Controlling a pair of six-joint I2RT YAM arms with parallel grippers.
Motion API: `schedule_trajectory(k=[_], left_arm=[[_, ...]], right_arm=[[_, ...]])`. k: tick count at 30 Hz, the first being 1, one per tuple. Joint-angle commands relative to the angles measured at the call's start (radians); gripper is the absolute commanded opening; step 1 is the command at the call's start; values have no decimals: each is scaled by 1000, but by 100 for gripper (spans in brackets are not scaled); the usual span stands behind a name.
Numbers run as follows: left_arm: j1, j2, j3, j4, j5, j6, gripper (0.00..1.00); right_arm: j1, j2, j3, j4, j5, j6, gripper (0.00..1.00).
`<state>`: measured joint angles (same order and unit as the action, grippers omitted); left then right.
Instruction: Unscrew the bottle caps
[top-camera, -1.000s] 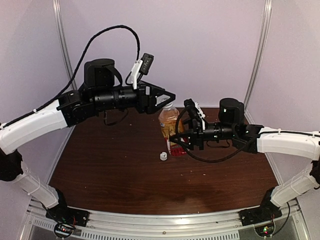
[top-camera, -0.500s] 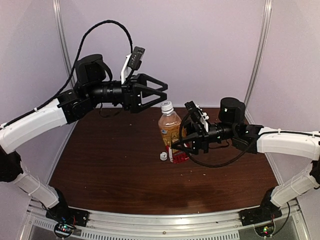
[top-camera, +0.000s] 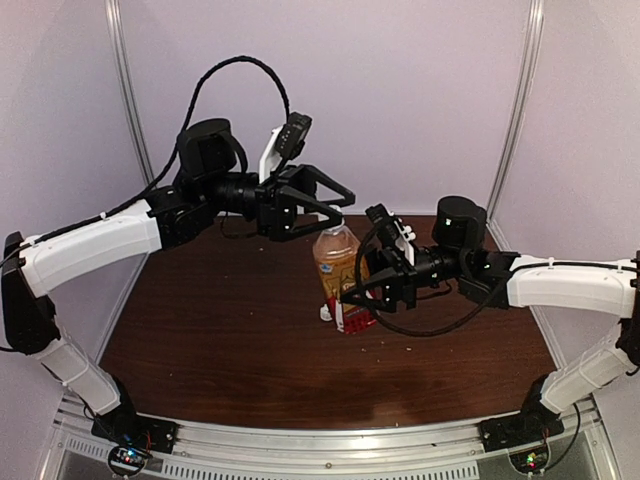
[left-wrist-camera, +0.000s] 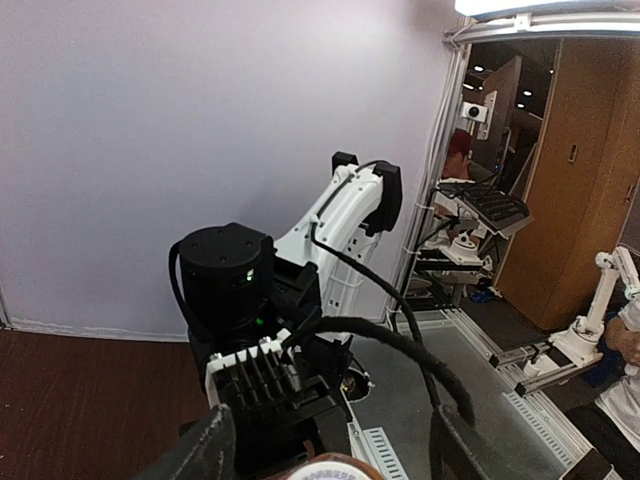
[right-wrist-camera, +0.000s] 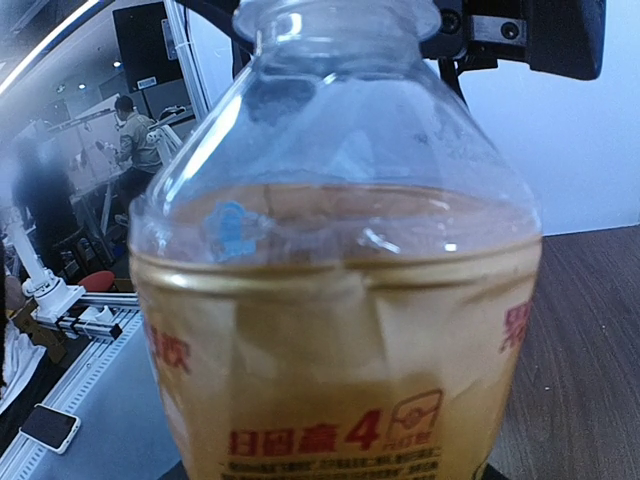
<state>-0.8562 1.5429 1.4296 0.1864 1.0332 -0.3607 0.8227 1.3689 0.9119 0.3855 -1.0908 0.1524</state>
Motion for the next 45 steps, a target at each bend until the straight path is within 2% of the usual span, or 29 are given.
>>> schedule_trajectory(k=[1,8,14,24,32,37,41,43,45], left_arm=[[6,1,-1,75,57,3,66],[6,13,-4,82,74,-18,50],[7,5,-22,79,74,-11,48],[16,0,-38,85,71,-18,38],[20,-10,-44,57,21,-19,20],[19,-58,-39,-53,-181,-9,14],[-17,-100,-22,-194,-526,-36,10],[-64,-107,1,-274,-756,-60,9],[-116,-102,36,-347,-900,-79,12]], right_arm=[[6,2,22,39,-26,11,34],[6,0,24,27,-14,3,34],[7,-4,28,7,-4,-10,34],[7,-4,33,-7,2,-18,34],[6,-14,38,-51,58,-42,33],[6,-42,54,-159,242,-90,33],[6,-69,60,-217,438,-110,33],[6,-76,61,-229,511,-112,33],[7,-80,61,-232,568,-111,33]])
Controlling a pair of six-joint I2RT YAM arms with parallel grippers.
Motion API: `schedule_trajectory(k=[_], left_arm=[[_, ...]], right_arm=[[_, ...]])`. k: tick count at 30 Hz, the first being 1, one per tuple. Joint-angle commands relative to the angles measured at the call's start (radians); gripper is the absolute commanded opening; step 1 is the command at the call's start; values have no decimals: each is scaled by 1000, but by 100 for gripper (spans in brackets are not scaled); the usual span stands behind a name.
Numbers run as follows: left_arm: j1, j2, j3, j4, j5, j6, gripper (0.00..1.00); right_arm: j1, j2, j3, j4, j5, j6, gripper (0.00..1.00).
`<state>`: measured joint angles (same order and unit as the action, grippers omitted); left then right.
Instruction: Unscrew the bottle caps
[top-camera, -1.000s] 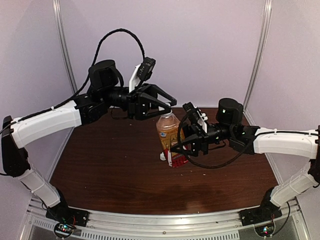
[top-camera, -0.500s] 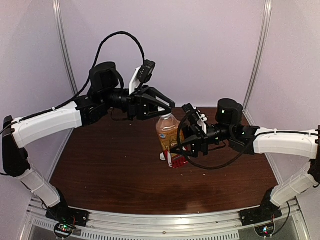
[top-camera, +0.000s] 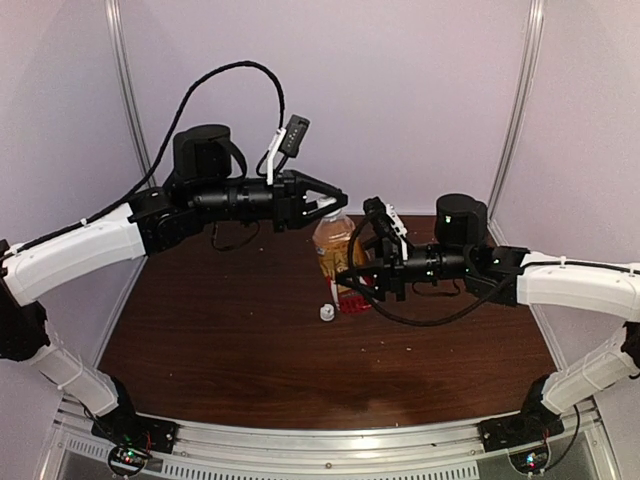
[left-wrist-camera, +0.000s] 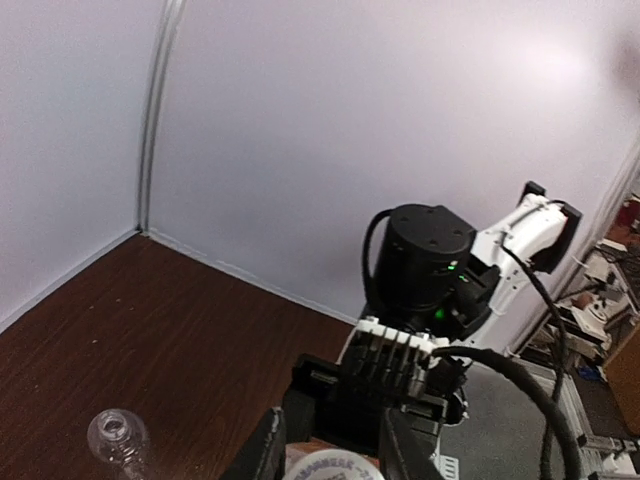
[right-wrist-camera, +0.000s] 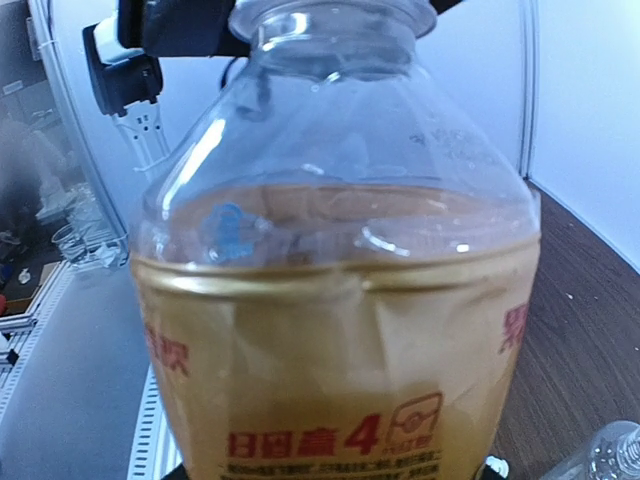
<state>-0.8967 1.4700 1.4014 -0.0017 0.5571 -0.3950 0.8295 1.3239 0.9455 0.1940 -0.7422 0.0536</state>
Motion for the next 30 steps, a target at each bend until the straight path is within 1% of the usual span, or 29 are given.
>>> schedule_trajectory(k=[1,4,6,14,20,26,30], left_arm=[[-93,-27,72,-169,-490,-59,14],[-121,-17,90,-185,-580,-89,19],[-122,-7,103,-195,-585,-87,23],[-122,7,100,-137,-429,-56,39],[-120,5,101,-131,-396,-47,52],[-103,-26,93,-128,-379,-28,62],[-72,-66,64,-99,-305,-13,68]], right_arm=[[0,-36,26,-42,249,-10,32],[0,-35,18,-37,284,-9,32],[1,-37,9,-22,273,-9,32],[0,-42,-13,38,140,-13,32],[0,-38,-14,57,76,-11,32],[0,-37,-20,60,18,-19,32],[-1,-37,-25,65,-32,-29,32]])
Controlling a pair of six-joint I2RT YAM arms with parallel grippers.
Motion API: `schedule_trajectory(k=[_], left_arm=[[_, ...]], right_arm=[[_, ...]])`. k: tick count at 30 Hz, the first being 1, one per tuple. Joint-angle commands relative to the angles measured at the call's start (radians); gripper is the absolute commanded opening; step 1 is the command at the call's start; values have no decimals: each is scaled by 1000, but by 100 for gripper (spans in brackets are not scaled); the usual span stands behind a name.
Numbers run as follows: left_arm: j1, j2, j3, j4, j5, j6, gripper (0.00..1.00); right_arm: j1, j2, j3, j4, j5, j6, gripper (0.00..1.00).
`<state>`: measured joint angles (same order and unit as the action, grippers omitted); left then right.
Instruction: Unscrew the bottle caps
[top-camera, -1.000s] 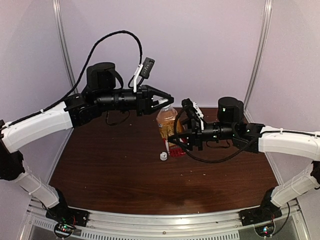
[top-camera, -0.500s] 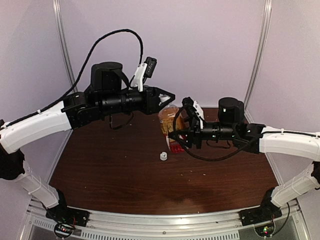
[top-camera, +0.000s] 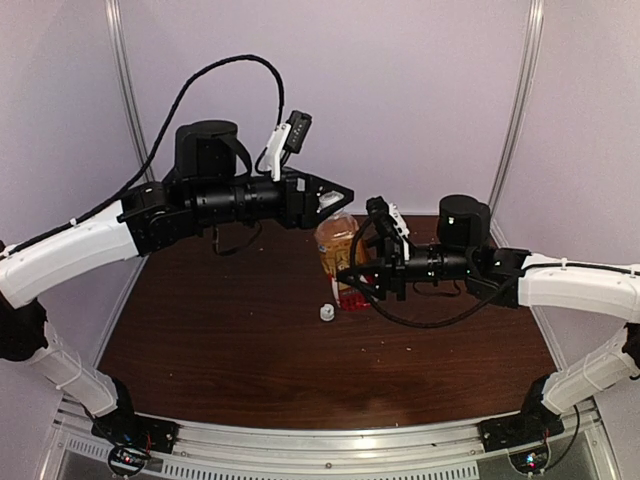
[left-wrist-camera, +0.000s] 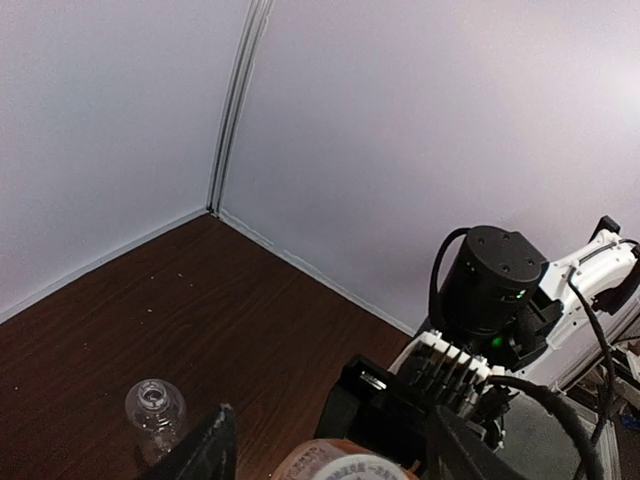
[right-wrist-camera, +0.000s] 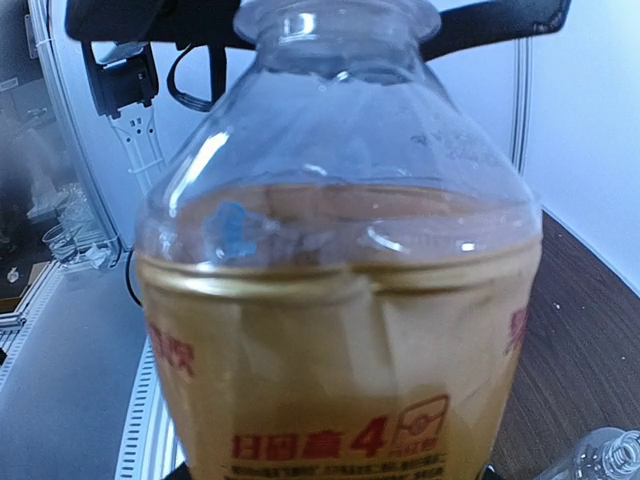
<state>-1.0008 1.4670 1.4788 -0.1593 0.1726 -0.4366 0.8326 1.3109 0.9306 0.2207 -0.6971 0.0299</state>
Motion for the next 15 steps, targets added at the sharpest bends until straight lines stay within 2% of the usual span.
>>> schedule_trajectory(k=[1,7,15], left_arm=[[45,-70,-20,67,122,34,70],[159,-83,-59,152,470,53,76],[178,-19,-36,222,785,120,78]], right_arm=[[-5,-24,-10,42,-96,-6,32],[-4,-19,-8,71,-207,7,32],[-3,17,19,104,-348,56,32]])
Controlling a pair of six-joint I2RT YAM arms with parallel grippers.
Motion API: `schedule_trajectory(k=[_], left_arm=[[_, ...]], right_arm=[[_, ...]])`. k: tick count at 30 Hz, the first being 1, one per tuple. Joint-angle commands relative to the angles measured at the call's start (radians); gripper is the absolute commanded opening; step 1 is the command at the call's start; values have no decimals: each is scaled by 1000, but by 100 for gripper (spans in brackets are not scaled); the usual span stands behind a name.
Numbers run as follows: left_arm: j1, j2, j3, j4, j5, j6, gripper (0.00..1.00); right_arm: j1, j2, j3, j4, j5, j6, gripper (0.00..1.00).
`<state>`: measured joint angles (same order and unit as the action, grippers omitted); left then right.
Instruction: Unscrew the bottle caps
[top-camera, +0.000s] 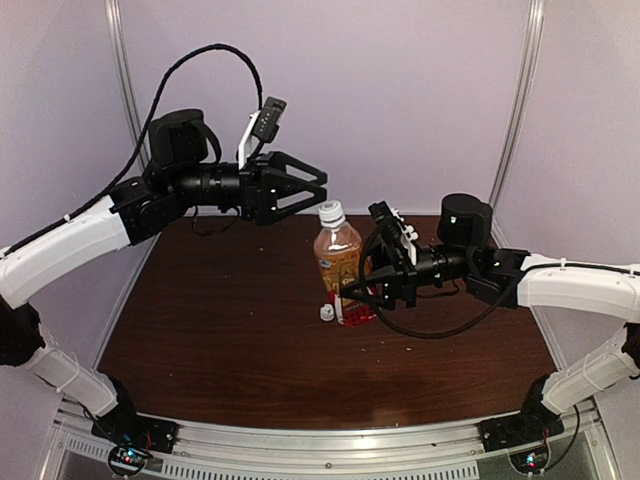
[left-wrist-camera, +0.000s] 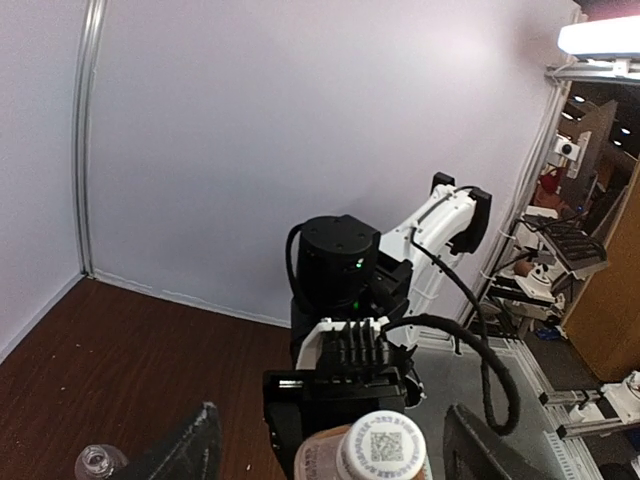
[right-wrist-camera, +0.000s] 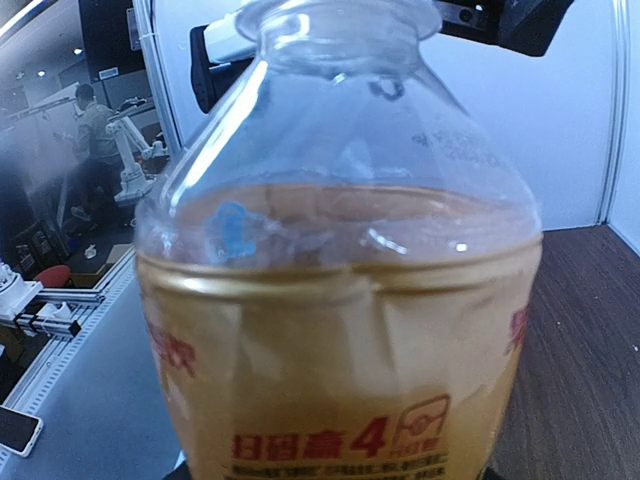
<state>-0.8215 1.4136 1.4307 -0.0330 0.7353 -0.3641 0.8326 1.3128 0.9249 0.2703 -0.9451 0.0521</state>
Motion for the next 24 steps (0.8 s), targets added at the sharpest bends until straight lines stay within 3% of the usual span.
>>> schedule_trajectory(k=[1,7,18,24], left_arm=[[-2,46,13,116,253,47,78],[-2,78,14,156,313,63,73],[-2,103,1,197,373,45,54],[-2,111,-3,197,379,43,51]], right_arm=[[-3,18,26,59,-108,38,32],[-3,26,25,83,-126,57,32],[-3,30,22,78,-125,60,32],[-3,26,24,67,-118,55,32]])
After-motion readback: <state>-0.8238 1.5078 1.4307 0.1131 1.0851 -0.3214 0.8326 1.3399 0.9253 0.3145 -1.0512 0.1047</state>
